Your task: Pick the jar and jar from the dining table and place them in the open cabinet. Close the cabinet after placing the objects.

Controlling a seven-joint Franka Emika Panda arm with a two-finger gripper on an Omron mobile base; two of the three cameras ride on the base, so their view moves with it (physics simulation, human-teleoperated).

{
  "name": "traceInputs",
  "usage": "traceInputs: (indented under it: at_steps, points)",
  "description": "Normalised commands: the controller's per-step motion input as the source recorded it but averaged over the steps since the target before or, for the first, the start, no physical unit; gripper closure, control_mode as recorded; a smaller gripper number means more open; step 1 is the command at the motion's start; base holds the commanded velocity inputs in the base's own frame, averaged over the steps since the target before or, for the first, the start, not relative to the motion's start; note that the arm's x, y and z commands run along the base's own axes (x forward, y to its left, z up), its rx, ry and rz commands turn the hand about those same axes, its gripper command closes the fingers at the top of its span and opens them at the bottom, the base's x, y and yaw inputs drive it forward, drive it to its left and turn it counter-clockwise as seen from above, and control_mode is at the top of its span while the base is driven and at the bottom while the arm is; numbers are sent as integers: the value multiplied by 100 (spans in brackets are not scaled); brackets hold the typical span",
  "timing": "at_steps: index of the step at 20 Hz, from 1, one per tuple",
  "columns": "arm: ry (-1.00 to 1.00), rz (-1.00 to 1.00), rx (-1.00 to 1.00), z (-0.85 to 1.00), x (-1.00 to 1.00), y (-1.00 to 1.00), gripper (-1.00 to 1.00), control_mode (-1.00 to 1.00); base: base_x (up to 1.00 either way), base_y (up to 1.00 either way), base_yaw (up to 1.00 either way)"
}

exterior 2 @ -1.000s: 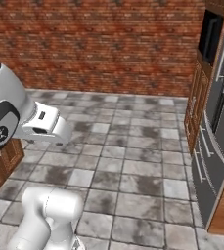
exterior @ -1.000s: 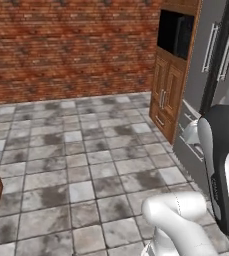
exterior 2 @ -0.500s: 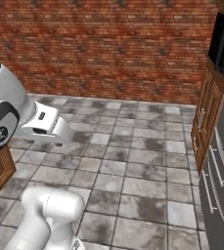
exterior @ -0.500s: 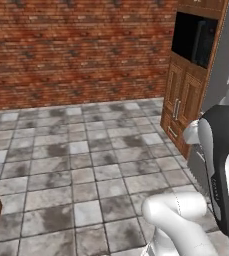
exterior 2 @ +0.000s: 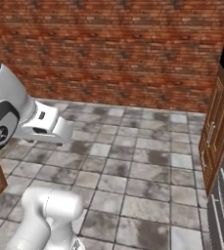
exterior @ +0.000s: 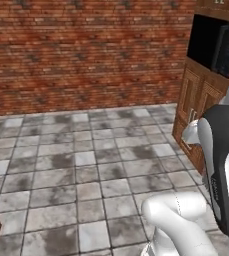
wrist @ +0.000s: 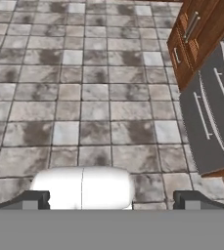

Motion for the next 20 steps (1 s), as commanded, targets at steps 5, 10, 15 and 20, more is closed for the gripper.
traceInputs:
  at_steps: [5,10,15,20]
  points:
    - [0,0,0,0,0,0,-100,100,80,0,8]
    - [0,0,0,0,0,0,-100,100,99,-1,8]
    - [0,0,0,0,0,0,-100,100,100,-9,8]
    - [0,0,0,0,0,0,-100,100,100,-8,8]
